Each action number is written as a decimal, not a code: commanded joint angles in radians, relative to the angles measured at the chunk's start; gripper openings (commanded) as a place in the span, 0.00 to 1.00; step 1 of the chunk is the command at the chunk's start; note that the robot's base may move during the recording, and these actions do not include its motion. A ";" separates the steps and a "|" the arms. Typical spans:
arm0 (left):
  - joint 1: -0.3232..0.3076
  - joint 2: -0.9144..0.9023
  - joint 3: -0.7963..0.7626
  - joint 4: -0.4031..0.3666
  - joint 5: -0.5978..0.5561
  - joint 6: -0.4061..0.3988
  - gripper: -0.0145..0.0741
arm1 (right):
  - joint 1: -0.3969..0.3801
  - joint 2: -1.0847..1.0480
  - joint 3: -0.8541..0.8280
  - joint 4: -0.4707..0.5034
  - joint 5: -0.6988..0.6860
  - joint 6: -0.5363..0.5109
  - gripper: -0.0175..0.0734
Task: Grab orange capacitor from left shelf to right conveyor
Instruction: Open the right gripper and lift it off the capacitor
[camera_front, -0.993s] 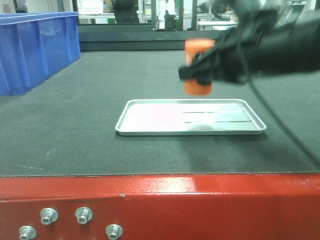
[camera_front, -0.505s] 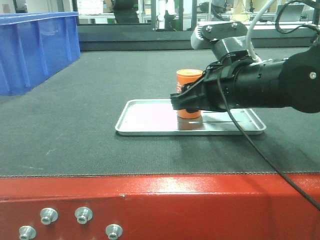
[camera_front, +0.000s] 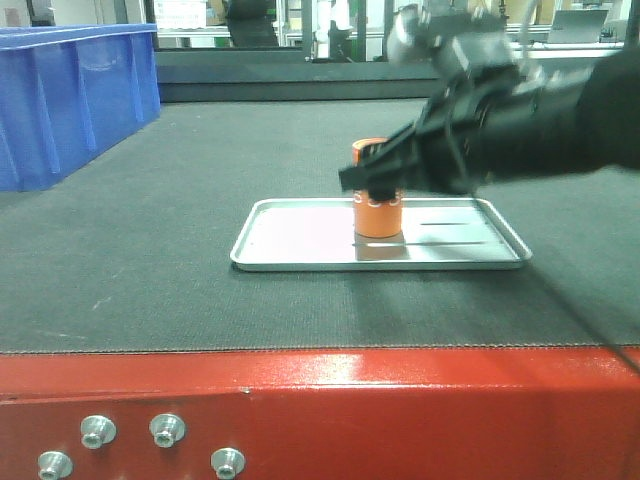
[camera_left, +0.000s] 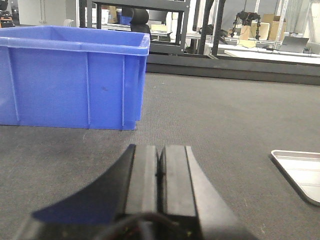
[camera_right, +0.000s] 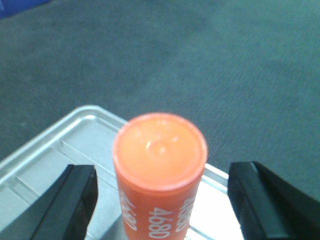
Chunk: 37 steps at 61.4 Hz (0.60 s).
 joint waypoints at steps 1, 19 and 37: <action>-0.002 -0.019 -0.004 0.000 -0.084 0.000 0.05 | -0.004 -0.105 -0.026 -0.007 -0.009 -0.001 0.88; -0.002 -0.019 -0.004 0.000 -0.084 0.000 0.05 | -0.004 -0.408 0.037 -0.006 0.138 -0.001 0.53; -0.002 -0.019 -0.004 0.000 -0.084 0.000 0.05 | -0.004 -0.739 0.204 0.046 0.315 -0.001 0.26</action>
